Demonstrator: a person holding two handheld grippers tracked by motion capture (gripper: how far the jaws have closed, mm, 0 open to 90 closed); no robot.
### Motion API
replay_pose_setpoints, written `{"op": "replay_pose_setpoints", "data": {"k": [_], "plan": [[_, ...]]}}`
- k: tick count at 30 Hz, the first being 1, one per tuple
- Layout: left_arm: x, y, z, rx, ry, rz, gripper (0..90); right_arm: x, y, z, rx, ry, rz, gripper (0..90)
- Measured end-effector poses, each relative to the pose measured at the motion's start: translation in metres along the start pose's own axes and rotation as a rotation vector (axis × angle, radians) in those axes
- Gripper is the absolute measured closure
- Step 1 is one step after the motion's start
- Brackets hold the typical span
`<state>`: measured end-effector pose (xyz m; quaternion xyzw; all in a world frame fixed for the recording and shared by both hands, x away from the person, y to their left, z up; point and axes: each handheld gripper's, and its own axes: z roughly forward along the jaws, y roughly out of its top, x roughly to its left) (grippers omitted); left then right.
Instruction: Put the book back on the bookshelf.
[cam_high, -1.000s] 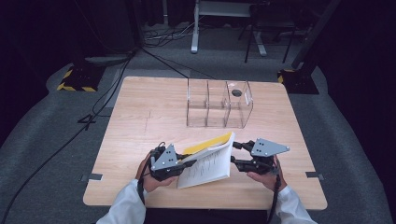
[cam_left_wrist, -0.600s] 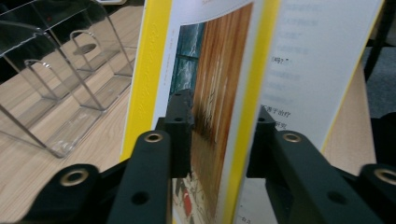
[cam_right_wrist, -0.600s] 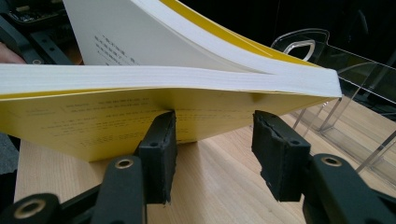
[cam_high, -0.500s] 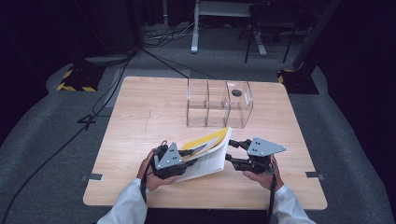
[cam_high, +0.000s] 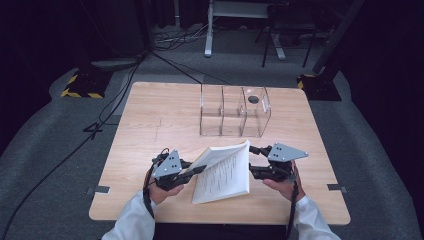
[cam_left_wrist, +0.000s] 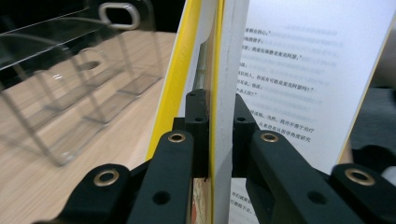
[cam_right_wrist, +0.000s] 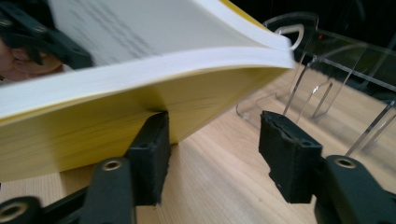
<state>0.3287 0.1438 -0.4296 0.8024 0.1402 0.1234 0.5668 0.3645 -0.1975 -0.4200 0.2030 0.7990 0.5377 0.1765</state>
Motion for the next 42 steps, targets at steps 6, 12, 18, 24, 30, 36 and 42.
{"op": "replay_pose_setpoints", "data": {"k": [6, 12, 18, 24, 30, 36, 42], "plan": [[0.005, -0.003, -0.004, -0.078, -0.118, -0.052, 82.8, -0.014, -0.007, 0.01, 0.017, 0.089, 0.022, 32.9], [0.014, -0.006, -0.007, -0.108, -0.12, -0.091, 82.7, -0.011, -0.003, 0.007, -0.018, 0.174, -0.056, 45.3], [0.017, -0.01, -0.007, -0.086, -0.064, -0.082, 81.7, -0.001, 0.008, 0.009, -0.025, 0.14, -0.086, 47.6], [0.017, -0.011, -0.008, -0.047, -0.003, -0.058, 78.7, 0.0, 0.014, 0.011, -0.039, 0.139, -0.076, 50.1], [0.008, -0.003, 0.0, 0.033, 0.063, 0.018, 76.3, 0.005, 0.025, 0.014, -0.05, 0.134, -0.074, 51.0], [0.005, 0.0, 0.0, 0.047, 0.079, 0.037, 82.6, 0.006, 0.028, 0.015, -0.048, 0.126, -0.075, 51.0], [0.01, -0.003, -0.008, -0.052, -0.079, -0.015, 82.5, -0.001, 0.023, 0.009, -0.021, 0.111, -0.079, 35.3]]}}
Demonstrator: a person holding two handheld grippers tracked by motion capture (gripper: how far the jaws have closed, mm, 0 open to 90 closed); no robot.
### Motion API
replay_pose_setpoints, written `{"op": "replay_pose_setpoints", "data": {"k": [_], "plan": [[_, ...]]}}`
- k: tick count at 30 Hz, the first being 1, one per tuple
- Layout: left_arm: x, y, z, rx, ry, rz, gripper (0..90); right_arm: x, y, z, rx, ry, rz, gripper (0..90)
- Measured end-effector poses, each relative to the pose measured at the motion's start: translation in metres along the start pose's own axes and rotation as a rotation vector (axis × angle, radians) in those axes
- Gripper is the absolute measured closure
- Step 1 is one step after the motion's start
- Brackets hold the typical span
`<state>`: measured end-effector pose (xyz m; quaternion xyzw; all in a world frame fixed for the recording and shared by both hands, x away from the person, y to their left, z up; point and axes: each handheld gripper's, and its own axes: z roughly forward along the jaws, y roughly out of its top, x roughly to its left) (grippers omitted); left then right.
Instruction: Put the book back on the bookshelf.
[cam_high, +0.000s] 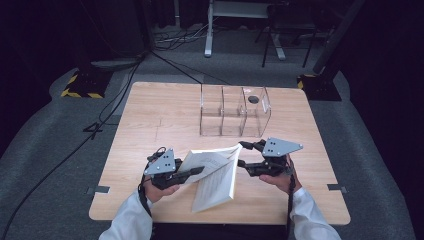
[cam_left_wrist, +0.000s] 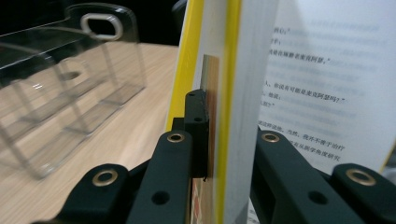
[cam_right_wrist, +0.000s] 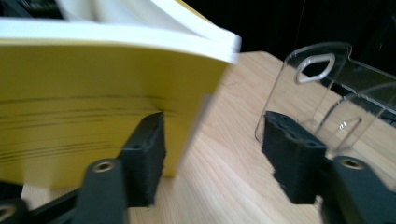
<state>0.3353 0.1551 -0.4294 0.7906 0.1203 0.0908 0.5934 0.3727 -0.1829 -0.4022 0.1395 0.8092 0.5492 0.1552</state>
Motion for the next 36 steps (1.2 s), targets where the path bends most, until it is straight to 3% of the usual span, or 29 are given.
{"op": "replay_pose_setpoints", "data": {"k": [4, 5, 6, 8, 13, 15, 17, 18, 19, 21, 22, 25, 26, 28, 30, 36], "plan": [[0.0, -0.001, 0.004, -0.038, -0.097, -0.029, 82.4, -0.003, -0.006, -0.006, -0.001, 0.055, -0.001, 32.0], [0.0, -0.001, 0.004, -0.038, -0.097, -0.029, 82.4, -0.003, -0.006, -0.006, -0.001, 0.055, -0.001, 32.0], [0.001, -0.001, 0.006, -0.036, -0.114, -0.032, 82.4, -0.006, -0.007, -0.009, -0.005, 0.098, -0.004, 31.1], [0.002, -0.001, 0.008, -0.046, -0.141, -0.04, 82.4, -0.007, -0.007, -0.01, -0.009, 0.108, -0.004, 31.1], [0.005, -0.001, 0.021, -0.069, -0.191, -0.061, 82.3, -0.006, -0.002, -0.016, -0.047, 0.25, -0.031, 33.1], [0.006, 0.0, 0.023, -0.072, -0.19, -0.066, 82.0, -0.005, -0.001, -0.016, -0.05, 0.257, -0.035, 36.0], [0.008, -0.001, 0.025, -0.092, -0.173, -0.084, 80.1, -0.001, 0.005, -0.019, -0.068, 0.244, -0.059, 48.0], [0.01, -0.001, 0.025, -0.104, -0.166, -0.092, 80.1, -0.001, 0.005, -0.019, -0.068, 0.244, -0.059, 48.0], [0.011, -0.002, 0.025, -0.099, -0.148, -0.099, 77.6, 0.001, 0.008, -0.021, -0.084, 0.255, -0.071, 60.2], [0.012, -0.004, 0.024, -0.104, -0.135, -0.106, 76.4, 0.002, 0.009, -0.021, -0.081, 0.25, -0.073, 62.5], [0.014, -0.005, 0.022, -0.104, -0.127, -0.113, 76.0, 0.005, 0.012, -0.02, -0.074, 0.222, -0.095, 67.5], [0.015, -0.005, 0.018, -0.114, -0.107, -0.124, 66.5, 0.005, 0.013, -0.019, -0.078, 0.209, -0.097, 72.0], [0.019, -0.006, 0.011, -0.123, -0.066, -0.142, 64.5, 0.004, 0.013, -0.019, -0.084, 0.215, -0.093, 73.6], [0.023, -0.007, 0.006, -0.129, -0.042, -0.157, 63.6, 0.003, 0.013, -0.019, -0.085, 0.217, -0.088, 74.6], [0.028, -0.009, 0.0, -0.112, -0.003, -0.169, 56.8, 0.004, 0.014, -0.018, -0.084, 0.201, -0.088, 75.9], [0.036, -0.018, -0.016, -0.013, 0.106, -0.154, 52.1, 0.003, 0.016, -0.018, -0.078, 0.191, -0.063, 75.6]]}}
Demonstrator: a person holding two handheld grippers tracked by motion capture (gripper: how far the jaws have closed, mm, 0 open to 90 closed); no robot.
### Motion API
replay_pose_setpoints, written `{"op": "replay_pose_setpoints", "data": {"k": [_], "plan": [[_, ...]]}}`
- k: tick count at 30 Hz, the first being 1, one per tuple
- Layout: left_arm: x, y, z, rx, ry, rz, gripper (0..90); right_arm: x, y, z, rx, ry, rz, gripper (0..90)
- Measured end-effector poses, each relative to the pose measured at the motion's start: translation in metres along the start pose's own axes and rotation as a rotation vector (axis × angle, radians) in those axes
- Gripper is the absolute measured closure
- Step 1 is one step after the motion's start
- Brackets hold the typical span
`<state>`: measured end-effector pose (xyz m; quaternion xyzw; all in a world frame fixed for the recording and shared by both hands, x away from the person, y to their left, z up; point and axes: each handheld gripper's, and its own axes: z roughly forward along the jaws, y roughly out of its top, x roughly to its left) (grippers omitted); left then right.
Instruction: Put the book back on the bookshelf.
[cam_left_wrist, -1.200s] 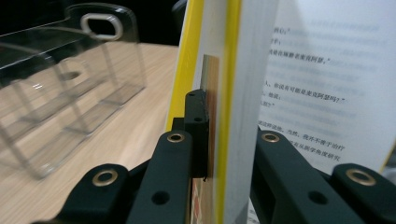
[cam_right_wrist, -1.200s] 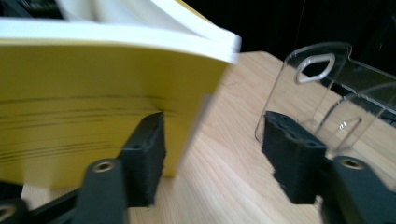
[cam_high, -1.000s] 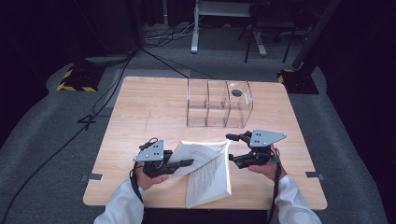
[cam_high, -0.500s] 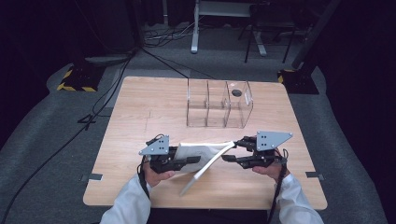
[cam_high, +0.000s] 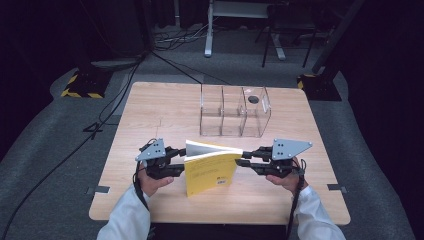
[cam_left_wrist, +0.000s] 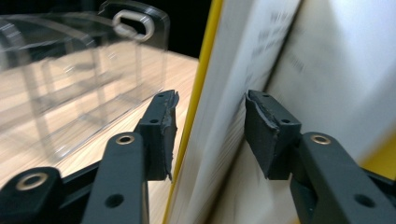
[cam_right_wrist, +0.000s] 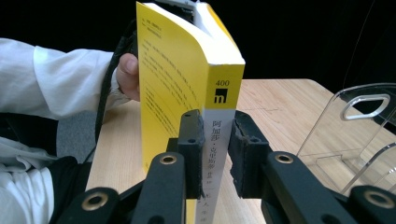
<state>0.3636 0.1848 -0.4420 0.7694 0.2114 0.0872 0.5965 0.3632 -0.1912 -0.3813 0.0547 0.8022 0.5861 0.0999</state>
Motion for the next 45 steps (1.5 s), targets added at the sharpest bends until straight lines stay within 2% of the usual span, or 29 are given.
{"op": "replay_pose_setpoints", "data": {"k": [1, 2, 3, 4, 6, 9, 10, 11, 13, 16, 18, 19, 20, 23, 24, 26, 30, 31, 34, 40, 41, 43, 45], "plan": [[0.002, -0.001, -0.004, 0.022, 0.024, 0.007, 49.3, -0.001, 0.0, 0.0, 0.0, -0.002, 0.008, 75.7], [0.004, -0.001, -0.01, 0.048, 0.029, 0.011, 45.9, -0.002, -0.001, -0.001, -0.001, -0.012, 0.02, 75.7], [0.004, -0.001, -0.01, 0.048, 0.029, 0.011, 42.6, -0.002, -0.001, -0.001, -0.001, -0.012, 0.02, 75.7], [0.004, -0.001, -0.016, 0.097, 0.055, 0.029, 40.0, -0.002, -0.001, -0.001, -0.002, -0.026, 0.028, 75.8], [0.004, -0.002, -0.02, 0.112, 0.049, 0.027, 38.2, -0.002, -0.001, -0.001, -0.003, -0.026, 0.031, 75.9], [0.0, -0.003, -0.019, 0.167, 0.037, 0.029, 24.1, -0.002, -0.002, -0.001, -0.004, -0.043, 0.043, 75.9], [-0.002, -0.003, -0.017, 0.196, 0.043, 0.052, 23.5, -0.002, -0.002, -0.001, -0.004, -0.047, 0.045, 75.9], [-0.004, -0.003, -0.016, 0.21, 0.047, 0.058, 23.3, -0.002, -0.002, -0.001, -0.004, -0.052, 0.05, 76.0], [-0.006, -0.005, -0.018, 0.215, 0.036, 0.04, 21.7, -0.002, -0.002, -0.001, -0.007, -0.054, 0.057, 76.0], [-0.01, -0.005, -0.017, 0.224, 0.037, 0.04, 17.2, -0.001, -0.002, -0.001, -0.006, -0.059, 0.054, 75.9], [-0.015, -0.005, -0.014, 0.242, 0.024, 0.052, 17.4, 0.0, -0.002, -0.001, -0.004, -0.063, 0.055, 75.9], [-0.02, -0.004, -0.011, 0.258, 0.001, 0.057, 17.4, 0.0, -0.002, -0.002, -0.006, -0.066, 0.058, 75.9], [-0.022, -0.004, -0.011, 0.274, 0.007, 0.074, 17.6, 0.0, -0.002, -0.002, -0.005, -0.068, 0.058, 75.9], [-0.023, -0.007, -0.018, 0.292, 0.018, 0.08, 19.2, 0.001, -0.002, -0.002, -0.006, -0.07, 0.059, 75.9], [-0.023, -0.01, -0.022, 0.295, 0.023, 0.063, 18.6, 0.001, -0.002, -0.002, -0.006, -0.071, 0.06, 76.0], [-0.026, -0.014, -0.029, 0.315, 0.046, 0.065, 17.4, 0.001, -0.002, -0.002, -0.006, -0.073, 0.062, 76.0], [-0.032, -0.02, -0.026, 0.299, 0.07, 0.054, 17.4, 0.002, -0.003, -0.002, -0.011, -0.074, 0.064, 76.1], [-0.033, -0.02, -0.023, 0.296, 0.069, 0.055, 17.4, 0.002, -0.003, -0.002, -0.012, -0.075, 0.065, 76.1], [-0.034, -0.017, -0.009, 0.288, 0.103, 0.064, 17.3, 0.003, -0.003, -0.002, -0.01, -0.073, 0.062, 76.1], [-0.025, -0.009, 0.016, 0.256, 0.151, 0.063, 17.3, 0.005, -0.003, -0.003, -0.012, -0.067, 0.057, 76.1], [-0.021, -0.008, 0.02, 0.235, 0.15, 0.053, 17.4, 0.006, -0.003, -0.003, -0.013, -0.066, 0.056, 76.1], [-0.015, -0.006, 0.025, 0.222, 0.131, 0.028, 17.2, 0.007, -0.003, -0.004, -0.01, -0.058, 0.054, 76.0], [-0.013, -0.005, 0.029, 0.211, 0.117, 0.029, 17.6, 0.009, -0.002, -0.003, 0.004, -0.069, 0.04, 75.4]]}}
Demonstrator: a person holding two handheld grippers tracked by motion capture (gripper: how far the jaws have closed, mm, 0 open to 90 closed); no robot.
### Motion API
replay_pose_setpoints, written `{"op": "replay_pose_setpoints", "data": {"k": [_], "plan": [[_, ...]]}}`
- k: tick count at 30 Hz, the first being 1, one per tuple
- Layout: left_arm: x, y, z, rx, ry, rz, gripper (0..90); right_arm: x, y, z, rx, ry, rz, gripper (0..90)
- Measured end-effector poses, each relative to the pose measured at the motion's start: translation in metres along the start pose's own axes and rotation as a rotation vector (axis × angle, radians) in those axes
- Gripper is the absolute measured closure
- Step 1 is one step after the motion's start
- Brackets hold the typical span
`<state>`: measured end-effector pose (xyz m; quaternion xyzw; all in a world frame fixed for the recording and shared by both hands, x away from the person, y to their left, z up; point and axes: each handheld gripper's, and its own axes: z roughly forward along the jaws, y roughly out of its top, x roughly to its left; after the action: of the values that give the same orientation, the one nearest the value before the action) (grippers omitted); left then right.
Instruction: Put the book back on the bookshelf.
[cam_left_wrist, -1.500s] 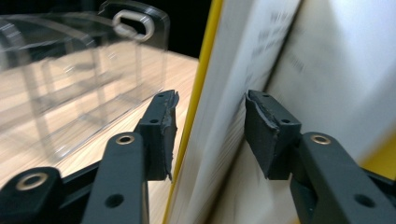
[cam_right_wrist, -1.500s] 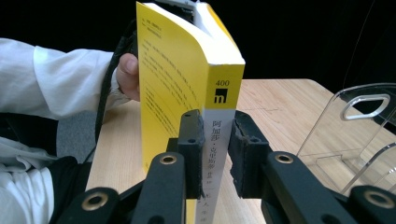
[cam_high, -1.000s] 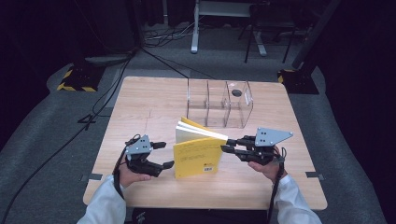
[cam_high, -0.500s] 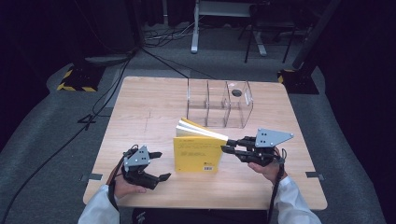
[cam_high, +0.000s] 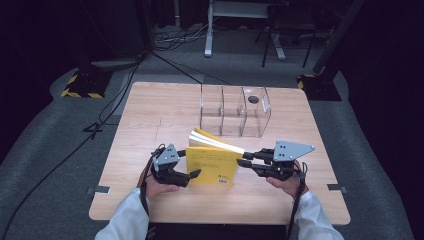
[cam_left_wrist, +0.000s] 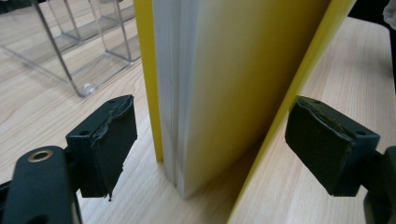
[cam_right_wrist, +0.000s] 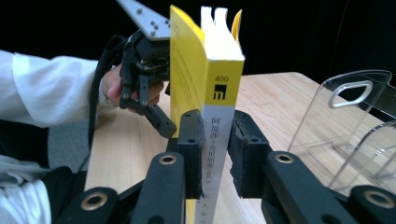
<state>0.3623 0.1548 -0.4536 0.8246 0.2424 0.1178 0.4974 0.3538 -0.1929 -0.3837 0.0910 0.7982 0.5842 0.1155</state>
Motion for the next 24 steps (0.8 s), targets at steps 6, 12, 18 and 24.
{"op": "replay_pose_setpoints", "data": {"k": [6, 12, 18, 24], "plan": [[-0.002, 0.004, 0.012, -0.012, -0.046, 0.021, 31.8, 0.006, -0.004, 0.012, 0.077, -0.015, -0.03, 69.2], [-0.001, 0.006, 0.015, -0.018, -0.069, 0.026, 38.8, 0.011, -0.017, 0.032, 0.134, -0.02, -0.043, 68.2], [0.001, 0.007, 0.018, -0.027, -0.087, 0.025, 43.3, 0.014, -0.034, 0.049, 0.213, -0.051, -0.053, 67.5], [-0.004, 0.011, 0.027, -0.029, -0.116, 0.039, 45.7, 0.014, -0.041, 0.05, 0.203, -0.054, -0.023, 60.3]]}}
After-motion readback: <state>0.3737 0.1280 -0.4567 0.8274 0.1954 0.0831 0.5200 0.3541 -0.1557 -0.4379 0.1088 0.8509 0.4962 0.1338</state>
